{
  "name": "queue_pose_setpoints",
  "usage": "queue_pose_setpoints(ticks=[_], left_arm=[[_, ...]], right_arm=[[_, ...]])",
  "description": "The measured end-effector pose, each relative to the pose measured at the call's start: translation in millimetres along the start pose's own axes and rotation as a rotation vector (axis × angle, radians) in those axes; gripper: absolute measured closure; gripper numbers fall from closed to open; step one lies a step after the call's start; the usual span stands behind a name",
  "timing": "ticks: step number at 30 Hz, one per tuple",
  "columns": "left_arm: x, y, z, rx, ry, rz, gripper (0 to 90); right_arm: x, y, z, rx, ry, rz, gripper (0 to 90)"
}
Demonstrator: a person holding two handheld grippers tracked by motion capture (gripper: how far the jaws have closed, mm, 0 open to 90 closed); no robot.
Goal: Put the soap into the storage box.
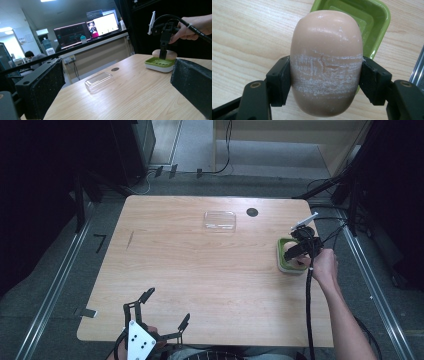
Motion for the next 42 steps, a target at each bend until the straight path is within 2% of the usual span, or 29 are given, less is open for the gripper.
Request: queue_pose_setpoints(ticks=[12,34,42], left_arm=[[0.1,-0.1,-0.1,0.0,-0.002,-0.001,0.0],[0.5,-0.1,-0.2,-0.001,0.002,0.002,0.0],[0.8,0.2,-0.3,-0.001,0.004,0.003,0.0]], right_arm=[[-4.6,-7.6,5.6,-0.012,-0.024,-0.003,33.4],[-15.7,-25.3,12.4,-0.055,-0.136,0.022,33.4],[-15.5,-29.8,13.4,-0.061,-0.141,0.022,33.4]])
Point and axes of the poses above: each handheld gripper's, and its own axes: y roughly backward along the jaws, z roughly out of its top, x roughly to its left, the point moved 3 cm from there along -y, roughly forward along the jaws, and after that the axes turned 1 degree about z, right-handed, at the moved point
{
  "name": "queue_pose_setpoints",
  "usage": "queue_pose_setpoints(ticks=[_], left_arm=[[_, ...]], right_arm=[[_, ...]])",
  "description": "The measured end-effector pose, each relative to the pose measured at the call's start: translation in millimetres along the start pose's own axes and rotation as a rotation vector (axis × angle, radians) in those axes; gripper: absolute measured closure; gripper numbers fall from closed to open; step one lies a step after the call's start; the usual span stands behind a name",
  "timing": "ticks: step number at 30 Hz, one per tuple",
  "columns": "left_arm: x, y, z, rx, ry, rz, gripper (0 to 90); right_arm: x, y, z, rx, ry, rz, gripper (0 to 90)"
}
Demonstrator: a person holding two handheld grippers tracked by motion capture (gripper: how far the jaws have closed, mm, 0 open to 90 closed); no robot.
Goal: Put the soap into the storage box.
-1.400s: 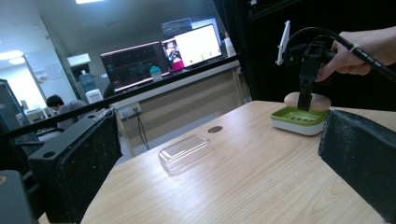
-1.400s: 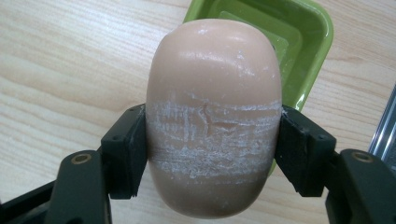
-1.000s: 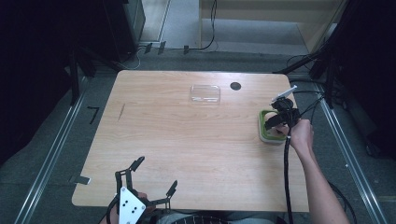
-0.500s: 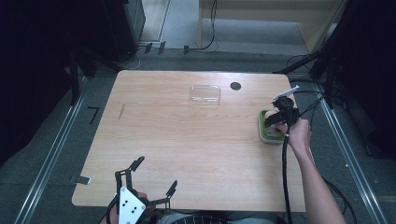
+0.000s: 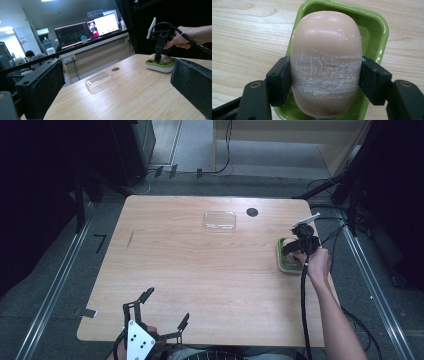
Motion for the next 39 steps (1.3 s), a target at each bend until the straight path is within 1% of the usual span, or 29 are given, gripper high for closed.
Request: queue_pose_setpoints(ticks=[3,7,13,23,39], left_arm=[[0.1,0.1,0.1,0.0,0.001,0.001,0.0],[0.1,0.1,0.1,0.0,0.001,0.001,0.0],[0.2,0.2,0.0,-0.001,0.003,0.002,0.0],[0.3,0.3,-0.1,0.0,0.003,0.003,0.0],[0.1,0.5,0.1,-0.001,0.001,0.002,0.0]], right_arm=[[-1.5,-1.0,-0.2,-0.004,-0.006,-0.007,33.4],[-1.9,-4.9,-1.1,0.006,-0.007,-0.013,33.4],[-1.8,-9.5,-1.2,0.008,-0.02,-0.013,33.4],[-1.8,-13.9,-1.0,0.013,-0.026,-0.022,33.3],[-2.1,-15.4,-1.2,0.012,-0.026,-0.014,33.3]])
Point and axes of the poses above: each handheld gripper's, and its own axes: y roughly backward along the jaws, z roughly out of its top, x roughly to its left, the point moved 3 cm from there along -y, roughly forward along the jaws, and after that the axes turned 1 degree about z, right-handed, at the moved point
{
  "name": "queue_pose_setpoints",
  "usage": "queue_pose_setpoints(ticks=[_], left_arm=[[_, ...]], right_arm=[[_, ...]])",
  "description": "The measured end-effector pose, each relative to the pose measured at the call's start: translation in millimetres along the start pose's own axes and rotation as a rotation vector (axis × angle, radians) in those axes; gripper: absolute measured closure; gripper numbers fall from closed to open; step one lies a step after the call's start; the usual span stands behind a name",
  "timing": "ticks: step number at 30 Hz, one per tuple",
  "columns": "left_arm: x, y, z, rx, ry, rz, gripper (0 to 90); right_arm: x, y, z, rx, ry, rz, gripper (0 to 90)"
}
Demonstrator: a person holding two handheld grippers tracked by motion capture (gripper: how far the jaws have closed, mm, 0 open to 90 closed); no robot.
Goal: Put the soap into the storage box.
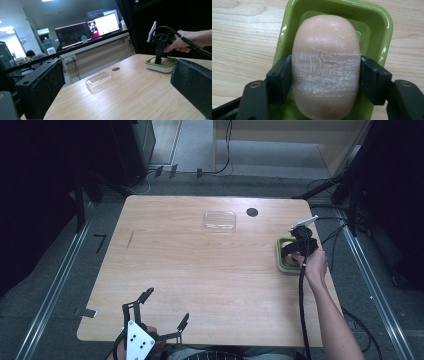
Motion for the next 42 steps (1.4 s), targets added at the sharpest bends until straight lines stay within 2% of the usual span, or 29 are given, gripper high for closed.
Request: queue_pose_setpoints(ticks=[26,33,42], left_arm=[[0.8,1.1,-0.1,0.001,0.001,0.005,0.0],[0.7,1.6,0.0,0.0,0.001,0.004,0.0],[0.2,1.7,0.1,0.001,-0.002,0.004,0.0]], right_arm=[[3.1,0.2,1.2,0.015,0.02,-0.025,32.6],[7.8,7.7,2.2,0.006,0.041,-0.047,24.1],[11.0,15.6,-2.4,0.059,0.07,-0.03,18.6]])
Point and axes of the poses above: each handheld gripper's, and its own axes: y roughly backward along the jaws, z roughly out of its top, x roughly to its left, the point moved 3 cm from there along -y, roughly forward along the jaws, and after that the axes turned 1 degree about z, right-handed, at the moved point
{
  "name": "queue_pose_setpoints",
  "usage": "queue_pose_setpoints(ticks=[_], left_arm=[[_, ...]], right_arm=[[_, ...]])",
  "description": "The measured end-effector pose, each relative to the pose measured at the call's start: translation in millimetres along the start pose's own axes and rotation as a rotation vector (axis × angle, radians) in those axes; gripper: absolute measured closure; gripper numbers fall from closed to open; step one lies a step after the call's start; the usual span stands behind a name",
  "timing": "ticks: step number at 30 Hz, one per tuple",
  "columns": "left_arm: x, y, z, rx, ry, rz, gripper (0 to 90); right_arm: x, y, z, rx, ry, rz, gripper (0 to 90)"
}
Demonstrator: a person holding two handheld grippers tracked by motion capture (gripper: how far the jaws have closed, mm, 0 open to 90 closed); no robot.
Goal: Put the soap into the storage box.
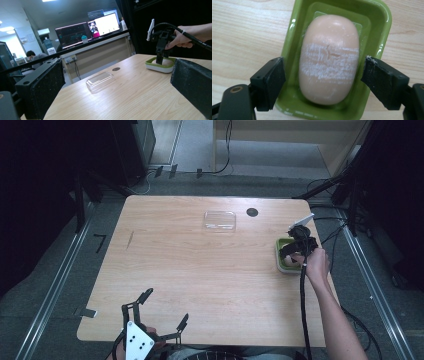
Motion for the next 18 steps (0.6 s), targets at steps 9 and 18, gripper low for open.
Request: queue_pose_setpoints(ticks=[9,18], left_arm=[[0.0,0.0,0.1,0.0,-0.002,0.0,0.0],[-0.2,0.0,0.2,0.001,-0.003,-0.001,0.0]], right_arm=[[6.7,17.5,-6.5,0.007,0.042,0.024,15.1],[17.2,42.0,-20.4,0.001,0.104,0.033,14.1]])
Point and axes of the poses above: each handheld gripper's, and its own axes: y roughly backward along the jaws, z roughly out of its top, x roughly to its left, the point moved 3 cm from there along -y, roughly forward along the jaws, and after that the axes turned 1 degree about z, right-handed, at the moved point
